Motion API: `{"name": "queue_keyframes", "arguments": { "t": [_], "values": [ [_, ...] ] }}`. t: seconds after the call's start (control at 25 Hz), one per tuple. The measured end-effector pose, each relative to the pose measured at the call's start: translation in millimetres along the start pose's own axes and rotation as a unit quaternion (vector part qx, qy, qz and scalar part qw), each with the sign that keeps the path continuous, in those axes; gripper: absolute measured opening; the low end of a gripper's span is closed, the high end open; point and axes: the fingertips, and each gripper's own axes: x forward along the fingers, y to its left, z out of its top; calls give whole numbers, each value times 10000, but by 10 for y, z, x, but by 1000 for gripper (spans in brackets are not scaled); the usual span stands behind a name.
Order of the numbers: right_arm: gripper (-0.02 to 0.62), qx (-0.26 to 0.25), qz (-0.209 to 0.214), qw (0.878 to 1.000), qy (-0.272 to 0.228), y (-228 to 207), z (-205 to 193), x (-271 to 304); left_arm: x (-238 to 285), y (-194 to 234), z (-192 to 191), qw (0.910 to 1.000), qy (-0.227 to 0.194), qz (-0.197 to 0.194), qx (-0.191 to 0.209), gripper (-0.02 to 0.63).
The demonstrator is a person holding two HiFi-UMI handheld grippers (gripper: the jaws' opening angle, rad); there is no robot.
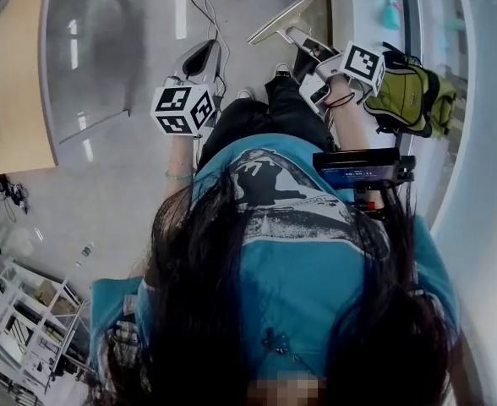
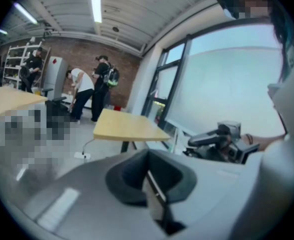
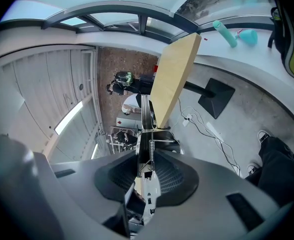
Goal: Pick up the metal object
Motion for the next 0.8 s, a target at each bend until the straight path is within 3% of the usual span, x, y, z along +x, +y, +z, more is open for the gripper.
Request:
{"name": "queue_keyframes", "arguments": {
  "t": [0.36,0.8],
  "values": [
    [98,-74,-34,9999,-120,64,-617,-138,-491,34,-200,9997,-53,-218,13,3],
    [98,-147,-69,9997,-180,89,-745,-152,-502,40,-210,9991,-113,-409,63,3]
  ]
}}
